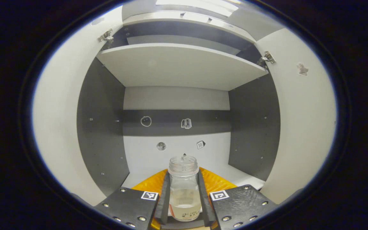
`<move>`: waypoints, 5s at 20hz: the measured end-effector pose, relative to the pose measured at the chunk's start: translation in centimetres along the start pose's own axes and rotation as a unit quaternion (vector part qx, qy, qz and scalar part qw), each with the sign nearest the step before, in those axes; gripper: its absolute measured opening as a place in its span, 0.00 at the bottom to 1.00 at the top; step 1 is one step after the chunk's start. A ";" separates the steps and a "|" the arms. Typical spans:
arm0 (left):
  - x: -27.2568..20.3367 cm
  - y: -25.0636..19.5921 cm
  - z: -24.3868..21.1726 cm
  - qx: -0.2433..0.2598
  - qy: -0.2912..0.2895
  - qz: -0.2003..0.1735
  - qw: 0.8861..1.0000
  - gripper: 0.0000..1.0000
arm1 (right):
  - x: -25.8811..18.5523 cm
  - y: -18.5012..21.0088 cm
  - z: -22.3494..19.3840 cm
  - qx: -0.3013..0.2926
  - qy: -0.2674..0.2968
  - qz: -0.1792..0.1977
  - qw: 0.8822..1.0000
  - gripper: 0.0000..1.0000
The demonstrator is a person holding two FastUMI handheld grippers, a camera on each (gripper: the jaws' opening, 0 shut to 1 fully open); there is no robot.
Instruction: Grasp the bottle in the cabinet with the left hand and place it on the coaster, then close the right door with the right hand and the left door with the left hand.
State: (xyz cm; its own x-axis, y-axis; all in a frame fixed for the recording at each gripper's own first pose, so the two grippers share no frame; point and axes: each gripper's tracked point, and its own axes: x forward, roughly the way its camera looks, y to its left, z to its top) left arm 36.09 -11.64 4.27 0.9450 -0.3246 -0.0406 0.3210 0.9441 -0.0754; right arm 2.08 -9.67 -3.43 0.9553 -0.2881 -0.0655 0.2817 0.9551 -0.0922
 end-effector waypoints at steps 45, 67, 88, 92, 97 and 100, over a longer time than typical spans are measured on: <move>-19.3 -8.7 -19.5 -0.025 0.047 -0.003 0.999 0.43 | -6.1 -2.7 -5.9 -0.014 0.046 0.113 0.992 0.98; -21.6 -9.6 -32.1 -0.037 0.107 0.026 0.993 0.43 | -5.6 -2.7 -8.8 -0.042 0.079 0.113 0.990 0.98; -23.8 -10.4 -24.5 -0.026 0.078 0.039 0.996 0.81 | -2.6 -1.4 -7.0 0.034 0.068 0.138 0.988 0.98; -25.9 -10.1 -18.6 -0.012 0.052 0.045 0.998 0.81 | 0.1 -1.8 -4.9 0.044 0.055 0.142 0.987 0.98; -28.9 -8.8 -12.4 -0.010 0.016 0.049 0.999 0.81 | 4.1 -2.0 -1.3 0.062 0.030 0.137 0.988 0.98; -30.8 -7.0 -9.6 -0.002 0.001 0.061 0.998 0.82 | 5.8 -1.5 1.1 0.069 0.020 0.134 0.988 0.98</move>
State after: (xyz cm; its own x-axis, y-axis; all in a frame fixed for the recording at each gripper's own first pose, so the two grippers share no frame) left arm 4.08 -8.83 -3.50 0.9771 -0.2064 -0.0519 0.2024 0.9766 -0.0729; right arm 7.29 -12.70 -2.53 0.9939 -0.0228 -0.1082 0.0306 0.9970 0.0706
